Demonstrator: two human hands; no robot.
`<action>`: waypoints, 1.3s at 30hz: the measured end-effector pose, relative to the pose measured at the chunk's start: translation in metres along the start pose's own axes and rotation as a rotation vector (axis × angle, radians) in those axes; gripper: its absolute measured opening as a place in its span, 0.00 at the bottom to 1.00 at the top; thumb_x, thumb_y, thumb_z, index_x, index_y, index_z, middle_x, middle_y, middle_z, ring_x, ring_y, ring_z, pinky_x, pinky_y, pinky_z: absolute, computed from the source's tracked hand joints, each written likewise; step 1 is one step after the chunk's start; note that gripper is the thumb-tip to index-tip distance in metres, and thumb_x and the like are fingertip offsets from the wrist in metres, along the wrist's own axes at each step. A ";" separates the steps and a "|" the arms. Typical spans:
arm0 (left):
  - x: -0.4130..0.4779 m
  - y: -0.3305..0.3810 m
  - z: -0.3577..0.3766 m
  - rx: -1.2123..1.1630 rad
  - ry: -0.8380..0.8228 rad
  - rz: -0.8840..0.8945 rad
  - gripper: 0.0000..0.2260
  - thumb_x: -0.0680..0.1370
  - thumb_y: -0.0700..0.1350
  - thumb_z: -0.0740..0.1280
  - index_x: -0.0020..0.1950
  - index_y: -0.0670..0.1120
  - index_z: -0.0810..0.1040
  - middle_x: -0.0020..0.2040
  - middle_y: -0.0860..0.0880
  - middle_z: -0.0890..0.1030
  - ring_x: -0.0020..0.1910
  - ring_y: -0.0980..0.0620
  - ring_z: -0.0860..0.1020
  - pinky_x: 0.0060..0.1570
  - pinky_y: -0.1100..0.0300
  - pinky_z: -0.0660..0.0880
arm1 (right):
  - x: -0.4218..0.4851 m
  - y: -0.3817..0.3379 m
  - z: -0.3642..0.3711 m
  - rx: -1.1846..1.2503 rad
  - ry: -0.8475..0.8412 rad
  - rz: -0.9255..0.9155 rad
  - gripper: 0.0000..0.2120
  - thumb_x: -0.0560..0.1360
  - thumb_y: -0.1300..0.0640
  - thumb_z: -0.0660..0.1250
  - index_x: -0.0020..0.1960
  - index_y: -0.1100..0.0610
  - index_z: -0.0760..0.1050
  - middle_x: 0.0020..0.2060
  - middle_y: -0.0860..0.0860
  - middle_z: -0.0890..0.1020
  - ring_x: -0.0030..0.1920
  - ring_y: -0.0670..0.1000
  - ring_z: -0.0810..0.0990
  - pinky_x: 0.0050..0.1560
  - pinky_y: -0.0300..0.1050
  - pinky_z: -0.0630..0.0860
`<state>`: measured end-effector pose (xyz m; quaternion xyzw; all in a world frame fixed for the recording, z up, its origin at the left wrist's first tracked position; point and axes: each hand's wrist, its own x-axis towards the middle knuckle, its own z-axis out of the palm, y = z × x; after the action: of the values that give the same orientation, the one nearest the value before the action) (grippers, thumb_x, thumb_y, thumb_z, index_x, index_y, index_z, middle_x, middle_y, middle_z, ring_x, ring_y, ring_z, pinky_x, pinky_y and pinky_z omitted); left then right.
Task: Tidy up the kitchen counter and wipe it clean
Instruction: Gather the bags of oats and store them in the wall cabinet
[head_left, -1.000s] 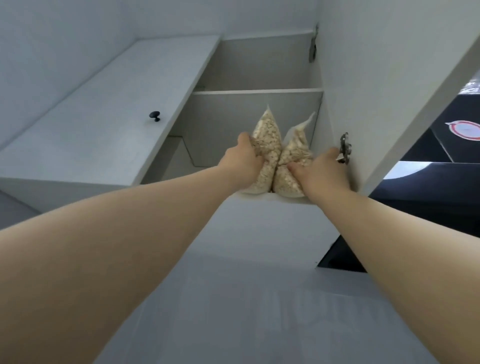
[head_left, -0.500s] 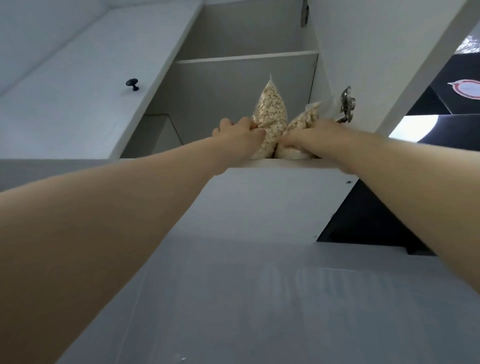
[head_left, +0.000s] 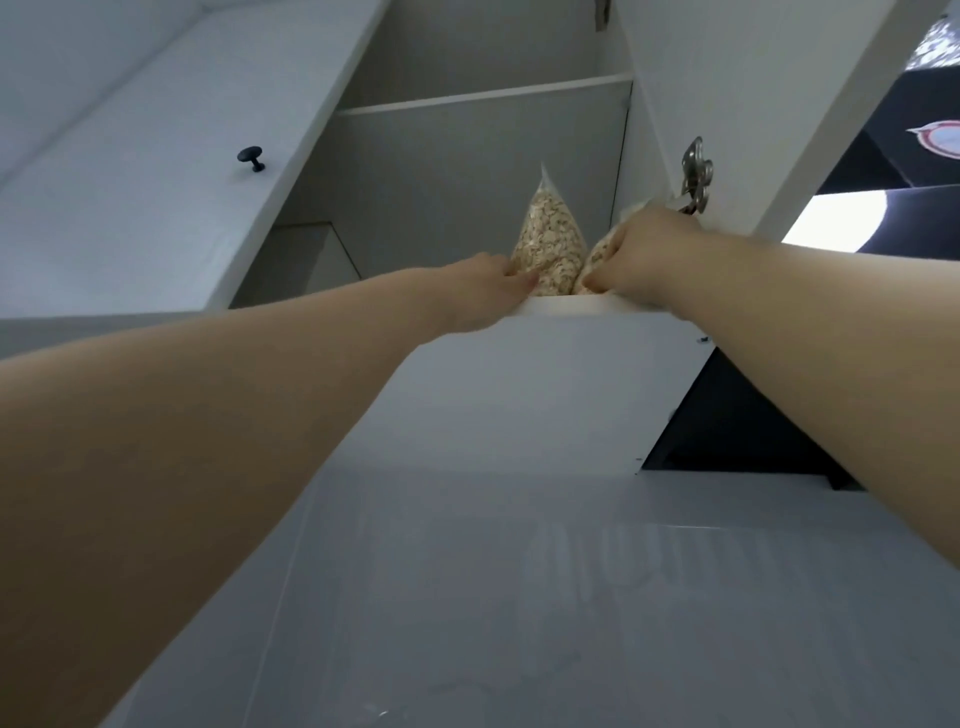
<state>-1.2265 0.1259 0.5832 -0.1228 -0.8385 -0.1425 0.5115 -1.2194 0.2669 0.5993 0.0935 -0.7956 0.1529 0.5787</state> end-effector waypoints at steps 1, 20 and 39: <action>0.002 0.000 0.003 0.046 0.000 -0.016 0.23 0.82 0.58 0.49 0.68 0.44 0.68 0.70 0.44 0.66 0.68 0.44 0.65 0.65 0.55 0.62 | 0.000 -0.001 0.002 -0.014 -0.006 0.003 0.23 0.78 0.50 0.63 0.66 0.64 0.70 0.64 0.60 0.74 0.64 0.60 0.73 0.56 0.45 0.71; 0.002 0.001 0.005 0.185 0.008 -0.042 0.16 0.83 0.42 0.46 0.64 0.39 0.66 0.66 0.37 0.69 0.64 0.38 0.69 0.62 0.50 0.66 | -0.027 -0.010 0.012 -0.240 -0.143 0.029 0.27 0.81 0.44 0.40 0.75 0.54 0.58 0.75 0.58 0.58 0.75 0.58 0.56 0.71 0.54 0.56; -0.129 -0.050 0.027 0.058 -0.074 0.066 0.19 0.80 0.41 0.57 0.71 0.52 0.61 0.71 0.51 0.66 0.66 0.47 0.69 0.63 0.51 0.69 | -0.153 0.013 0.056 -0.020 -0.331 -0.005 0.29 0.78 0.52 0.55 0.76 0.45 0.49 0.75 0.51 0.57 0.72 0.58 0.60 0.66 0.51 0.62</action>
<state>-1.2090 0.0812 0.4501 -0.1406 -0.8560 -0.0965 0.4881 -1.2257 0.2546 0.4365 0.1137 -0.8813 0.1259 0.4411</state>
